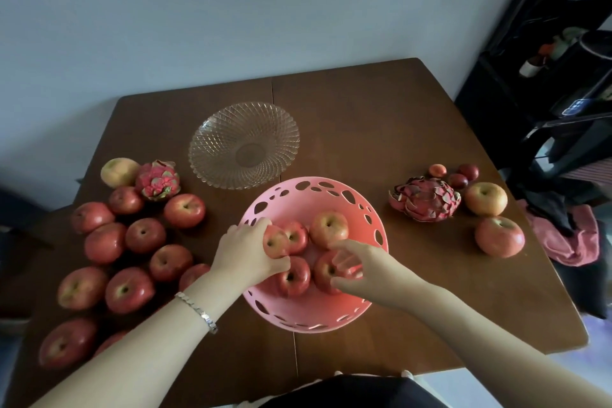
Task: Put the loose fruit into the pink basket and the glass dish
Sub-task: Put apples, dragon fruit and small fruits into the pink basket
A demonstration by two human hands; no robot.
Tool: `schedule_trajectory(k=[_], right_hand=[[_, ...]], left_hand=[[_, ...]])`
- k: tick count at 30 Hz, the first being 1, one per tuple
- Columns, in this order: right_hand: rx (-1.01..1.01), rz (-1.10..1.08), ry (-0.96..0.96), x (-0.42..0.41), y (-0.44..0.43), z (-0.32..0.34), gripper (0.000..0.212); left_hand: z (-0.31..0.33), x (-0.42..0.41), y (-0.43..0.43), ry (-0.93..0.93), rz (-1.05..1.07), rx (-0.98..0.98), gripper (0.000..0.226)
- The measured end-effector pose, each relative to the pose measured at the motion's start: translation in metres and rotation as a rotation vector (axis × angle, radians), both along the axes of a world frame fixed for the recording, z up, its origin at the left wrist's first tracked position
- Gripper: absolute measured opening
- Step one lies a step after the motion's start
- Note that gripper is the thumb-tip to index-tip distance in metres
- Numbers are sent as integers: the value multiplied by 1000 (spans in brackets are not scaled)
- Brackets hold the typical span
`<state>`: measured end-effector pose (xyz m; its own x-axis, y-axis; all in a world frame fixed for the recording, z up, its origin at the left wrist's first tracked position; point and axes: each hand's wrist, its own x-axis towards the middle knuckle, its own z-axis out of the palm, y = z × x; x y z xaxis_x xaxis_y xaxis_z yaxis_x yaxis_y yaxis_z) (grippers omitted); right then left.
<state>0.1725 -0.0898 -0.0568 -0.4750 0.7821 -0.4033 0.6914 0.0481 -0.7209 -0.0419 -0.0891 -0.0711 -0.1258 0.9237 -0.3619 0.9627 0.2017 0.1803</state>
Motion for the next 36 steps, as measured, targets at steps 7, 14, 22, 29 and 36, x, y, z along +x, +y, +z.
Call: schedule_trajectory(k=[7,14,22,29,36], right_hand=[[2,-64,-18,25,6,-14,39],[298,-352,-56,70,24,-17,30],[25,-790,-695,173,61,-63,82],[13,-864,-422,201,64,-73,78],[269,-566,-144,174,61,-14,94]], left_hand=[[-5,-5,-2,217,-149,-13,68],[9,38,8,281,-201,-45,59],[27,128,37,-98,-358,157,38],[32,183,55,-376,-368,108,29],[36,236,85,-964,110,-494,53]])
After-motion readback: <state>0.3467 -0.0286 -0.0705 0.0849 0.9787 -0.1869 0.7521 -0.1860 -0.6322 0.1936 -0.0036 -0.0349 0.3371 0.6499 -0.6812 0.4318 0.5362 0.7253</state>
